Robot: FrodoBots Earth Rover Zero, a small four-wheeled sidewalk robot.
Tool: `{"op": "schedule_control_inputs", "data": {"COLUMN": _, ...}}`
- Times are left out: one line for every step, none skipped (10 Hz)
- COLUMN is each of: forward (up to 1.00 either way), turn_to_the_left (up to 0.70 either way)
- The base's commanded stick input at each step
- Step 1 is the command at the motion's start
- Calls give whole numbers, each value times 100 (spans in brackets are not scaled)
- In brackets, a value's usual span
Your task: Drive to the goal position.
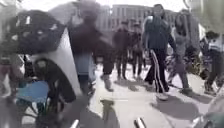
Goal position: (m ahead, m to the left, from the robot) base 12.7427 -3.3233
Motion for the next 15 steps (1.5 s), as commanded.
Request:
{"op": "schedule_control_inputs", "data": {"forward": 85, "turn_to_the_left": -25}}
{"op": "schedule_control_inputs", "data": {"forward": 85, "turn_to_the_left": -26}}
{"op": "schedule_control_inputs", "data": {"forward": 85, "turn_to_the_left": -28}}
{"op": "schedule_control_inputs", "data": {"forward": 85, "turn_to_the_left": -27}}
{"op": "schedule_control_inputs", "data": {"forward": 85, "turn_to_the_left": -21}}
{"op": "schedule_control_inputs", "data": {"forward": 85, "turn_to_the_left": -14}}
{"op": "schedule_control_inputs", "data": {"forward": 85, "turn_to_the_left": -8}}
{"op": "schedule_control_inputs", "data": {"forward": 85, "turn_to_the_left": -1}}
{"op": "schedule_control_inputs", "data": {"forward": 85, "turn_to_the_left": 1}}
{"op": "schedule_control_inputs", "data": {"forward": 85, "turn_to_the_left": 1}}
{"op": "schedule_control_inputs", "data": {"forward": 85, "turn_to_the_left": 1}}
{"op": "schedule_control_inputs", "data": {"forward": 85, "turn_to_the_left": 1}}
{"op": "schedule_control_inputs", "data": {"forward": 85, "turn_to_the_left": 1}}
{"op": "schedule_control_inputs", "data": {"forward": 85, "turn_to_the_left": 1}}
{"op": "schedule_control_inputs", "data": {"forward": 85, "turn_to_the_left": 1}}
